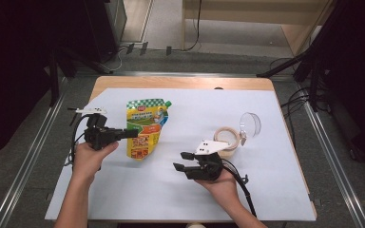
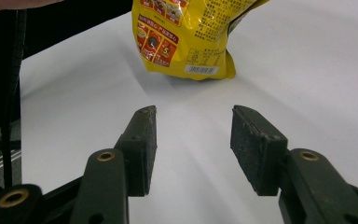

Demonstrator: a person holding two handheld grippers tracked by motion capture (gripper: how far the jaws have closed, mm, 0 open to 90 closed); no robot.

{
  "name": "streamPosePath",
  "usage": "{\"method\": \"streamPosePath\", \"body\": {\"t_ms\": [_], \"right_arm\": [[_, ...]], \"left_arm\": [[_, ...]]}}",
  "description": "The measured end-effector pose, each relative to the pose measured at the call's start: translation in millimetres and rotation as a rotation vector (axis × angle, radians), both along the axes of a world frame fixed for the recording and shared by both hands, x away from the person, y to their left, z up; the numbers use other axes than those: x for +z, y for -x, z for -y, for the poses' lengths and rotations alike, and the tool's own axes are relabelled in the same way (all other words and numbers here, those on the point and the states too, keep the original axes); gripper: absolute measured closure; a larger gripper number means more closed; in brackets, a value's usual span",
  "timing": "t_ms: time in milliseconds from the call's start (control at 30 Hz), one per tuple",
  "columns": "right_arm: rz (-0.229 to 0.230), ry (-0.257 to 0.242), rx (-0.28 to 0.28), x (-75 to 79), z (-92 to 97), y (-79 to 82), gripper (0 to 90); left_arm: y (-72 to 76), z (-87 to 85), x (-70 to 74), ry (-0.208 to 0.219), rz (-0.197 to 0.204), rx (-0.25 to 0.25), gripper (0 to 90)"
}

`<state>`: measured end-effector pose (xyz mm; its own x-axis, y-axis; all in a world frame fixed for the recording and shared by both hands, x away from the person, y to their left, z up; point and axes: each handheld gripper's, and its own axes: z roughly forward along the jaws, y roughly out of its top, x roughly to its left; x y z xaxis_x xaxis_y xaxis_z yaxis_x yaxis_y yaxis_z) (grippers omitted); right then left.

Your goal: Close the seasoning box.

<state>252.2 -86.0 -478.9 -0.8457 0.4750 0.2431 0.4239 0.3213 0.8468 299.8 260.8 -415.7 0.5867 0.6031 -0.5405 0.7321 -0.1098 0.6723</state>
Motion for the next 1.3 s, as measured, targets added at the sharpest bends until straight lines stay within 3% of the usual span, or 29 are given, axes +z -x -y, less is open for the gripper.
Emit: {"method": "streamPosePath", "body": {"t_ms": [133, 233, 367, 467, 700, 833, 933, 1000, 1300], "right_arm": [[-0.003, 0.004, 0.006, -0.9, -1.9, 0.0, 52.1], [-0.008, 0.007, 0.009, -1.7, -2.7, 0.2, 52.1], [0.000, 0.008, 0.010, -1.4, -2.7, 0.5, 52.1], [-0.002, 0.008, 0.007, -1.0, -1.8, 0.2, 52.1], [0.004, 0.006, 0.005, 0.2, -0.5, -0.1, 52.3], [-0.024, 0.011, 0.014, -0.4, -1.0, -1.1, 52.5], [-0.031, 0.025, 0.016, -0.7, -1.6, -1.2, 53.0], [-0.035, 0.024, 0.016, -1.0, -1.6, -1.3, 53.1], [-0.034, 0.043, 0.037, 2.9, -3.3, -0.2, 53.7]], "left_arm": [[3.1, -2.8, -0.5, 0.002, -0.002, 0.008, 83.6], [4.1, -3.1, 2.3, 0.027, 0.007, 0.010, 79.3], [6.4, -1.0, 11.6, 0.034, 0.030, 0.003, 75.2], [8.4, 2.1, 18.0, 0.009, 0.051, -0.001, 73.3], [11.3, 2.6, 36.3, 0.020, 0.081, 0.009, 70.7], [11.4, 2.3, 46.6, 0.005, 0.078, 0.027, 70.2], [11.2, 2.6, 52.3, 0.023, 0.038, 0.047, 66.1], [12.4, 2.8, 57.1, -0.003, 0.047, 0.050, 66.2], [10.5, -5.4, 76.0, -0.004, 0.074, 0.067, 65.8]]}}
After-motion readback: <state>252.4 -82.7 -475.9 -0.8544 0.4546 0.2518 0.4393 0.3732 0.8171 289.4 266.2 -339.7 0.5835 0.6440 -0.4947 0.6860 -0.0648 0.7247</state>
